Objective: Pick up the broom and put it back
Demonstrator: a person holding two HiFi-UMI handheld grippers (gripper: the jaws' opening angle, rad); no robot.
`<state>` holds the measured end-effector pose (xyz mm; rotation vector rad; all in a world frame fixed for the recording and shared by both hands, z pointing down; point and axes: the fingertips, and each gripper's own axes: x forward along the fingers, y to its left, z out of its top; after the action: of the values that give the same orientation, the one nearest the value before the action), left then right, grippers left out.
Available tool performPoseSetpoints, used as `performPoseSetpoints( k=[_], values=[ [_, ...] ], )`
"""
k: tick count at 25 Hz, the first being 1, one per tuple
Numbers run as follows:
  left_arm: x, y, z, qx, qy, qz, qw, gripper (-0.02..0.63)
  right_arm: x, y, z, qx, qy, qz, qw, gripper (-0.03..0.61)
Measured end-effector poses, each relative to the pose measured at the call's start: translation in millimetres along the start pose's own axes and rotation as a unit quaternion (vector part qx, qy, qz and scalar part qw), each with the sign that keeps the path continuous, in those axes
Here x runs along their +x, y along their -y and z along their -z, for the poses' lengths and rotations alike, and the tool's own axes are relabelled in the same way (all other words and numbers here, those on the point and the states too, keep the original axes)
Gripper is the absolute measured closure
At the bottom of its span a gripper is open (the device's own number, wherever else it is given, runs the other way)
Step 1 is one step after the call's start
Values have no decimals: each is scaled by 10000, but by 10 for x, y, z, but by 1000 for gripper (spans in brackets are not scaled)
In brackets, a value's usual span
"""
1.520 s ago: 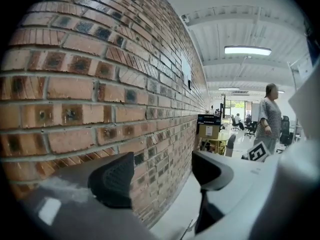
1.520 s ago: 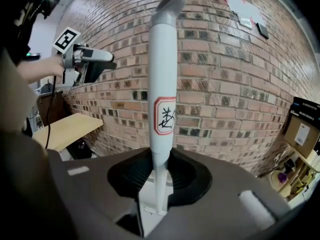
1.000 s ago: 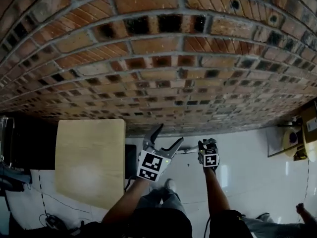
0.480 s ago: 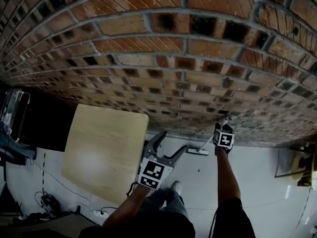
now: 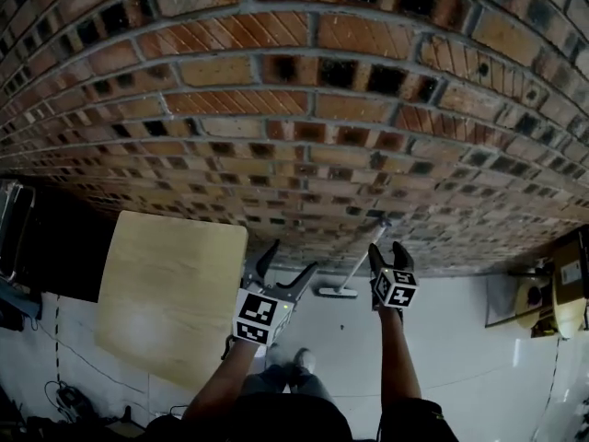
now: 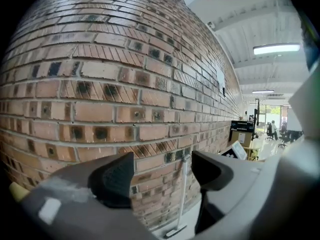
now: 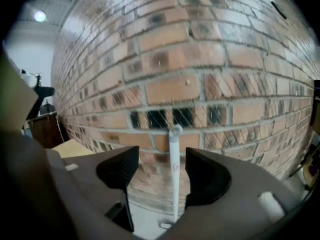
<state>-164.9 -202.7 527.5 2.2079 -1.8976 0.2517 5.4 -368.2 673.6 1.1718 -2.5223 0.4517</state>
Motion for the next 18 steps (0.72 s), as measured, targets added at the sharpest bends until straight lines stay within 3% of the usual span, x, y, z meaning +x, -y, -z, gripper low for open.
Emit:
performPoseSetpoints(
  k=[4,10,13,18],
  values=[
    [-207,12,-394,126,438,-8,9990,247,-717,-474,-816,-384,1061,-164,9935,255],
    [-697,-52,-891,391,967,-348,9939,247,-1734,-1234,-1765,-753,2224,-161,9719,255],
    [-907,-117,-1059,402,1160,-547,9909,247,-2062,-1557,-1998,-847,2581,-176,9622,255],
    [-1070,-44,-1150,415,1318,-502,9891,247,-2283,-1899,-2023,-1100,2639,-188,9581,255]
  ],
)
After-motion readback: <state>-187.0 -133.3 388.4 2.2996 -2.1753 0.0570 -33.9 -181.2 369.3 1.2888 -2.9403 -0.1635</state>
